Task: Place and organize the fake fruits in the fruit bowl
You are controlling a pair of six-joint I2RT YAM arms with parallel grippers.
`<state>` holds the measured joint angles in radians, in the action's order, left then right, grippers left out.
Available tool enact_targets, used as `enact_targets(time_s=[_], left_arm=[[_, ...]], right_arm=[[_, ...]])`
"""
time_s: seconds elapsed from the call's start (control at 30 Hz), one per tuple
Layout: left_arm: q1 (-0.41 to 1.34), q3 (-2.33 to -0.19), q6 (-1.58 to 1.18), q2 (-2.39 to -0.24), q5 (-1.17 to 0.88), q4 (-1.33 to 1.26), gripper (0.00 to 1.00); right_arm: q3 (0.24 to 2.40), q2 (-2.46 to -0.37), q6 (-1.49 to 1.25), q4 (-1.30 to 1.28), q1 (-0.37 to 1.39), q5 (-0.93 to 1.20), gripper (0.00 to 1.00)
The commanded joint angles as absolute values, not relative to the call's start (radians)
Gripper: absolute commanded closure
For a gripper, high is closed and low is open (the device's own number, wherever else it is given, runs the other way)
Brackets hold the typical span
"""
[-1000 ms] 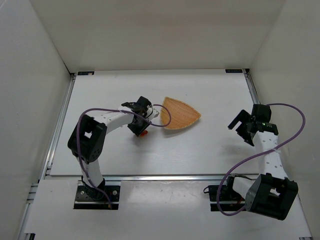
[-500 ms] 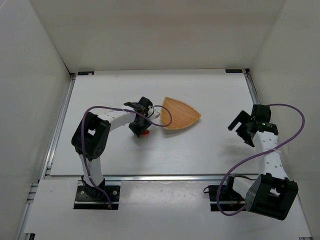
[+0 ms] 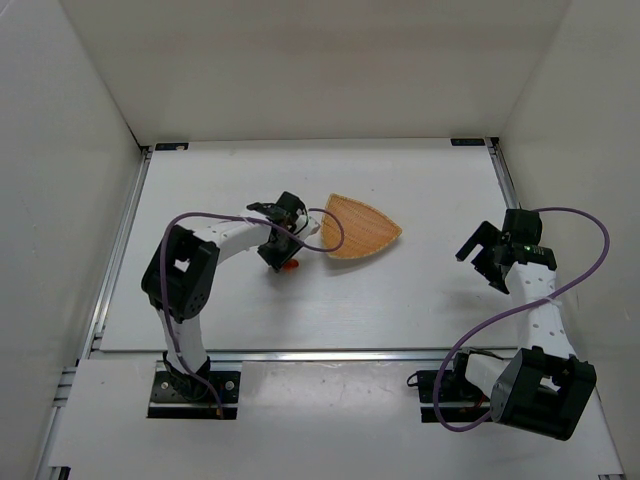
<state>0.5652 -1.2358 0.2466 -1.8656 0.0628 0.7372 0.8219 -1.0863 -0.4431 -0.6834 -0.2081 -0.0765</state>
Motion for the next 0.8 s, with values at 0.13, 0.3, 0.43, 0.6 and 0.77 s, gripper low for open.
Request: enact_targets(time_s=[0.13, 0.3, 0.43, 0.6, 0.77], left_arm=[[0.56, -1.287, 0.244, -1.718, 0.101, 0.758, 0.74], [0.56, -1.298, 0.244, -1.697, 0.146, 0.779, 0.75], [0.56, -1.365, 0.244, -1.719, 0.25, 0.788, 0.76], [0.597, -1.604, 0.244, -1.805, 0.261, 0.788, 0.77], [0.65, -1.787, 0.244, -1.935, 0.187, 0.788, 0.77]], right_arm=[[0.854, -1.08, -0.43, -0.692, -0.206, -0.092, 0.0], [0.854, -1.08, -0.43, -0.692, -0.206, -0.092, 0.0], [0.854, -1.08, -0.43, -0.692, -0.206, -0.092, 0.0], [0.854, -1.089, -0.43, -0.692, -0.206, -0.074, 0.0], [0.845, -1.08, -0.43, -0.692, -0.206, -0.074, 0.0]])
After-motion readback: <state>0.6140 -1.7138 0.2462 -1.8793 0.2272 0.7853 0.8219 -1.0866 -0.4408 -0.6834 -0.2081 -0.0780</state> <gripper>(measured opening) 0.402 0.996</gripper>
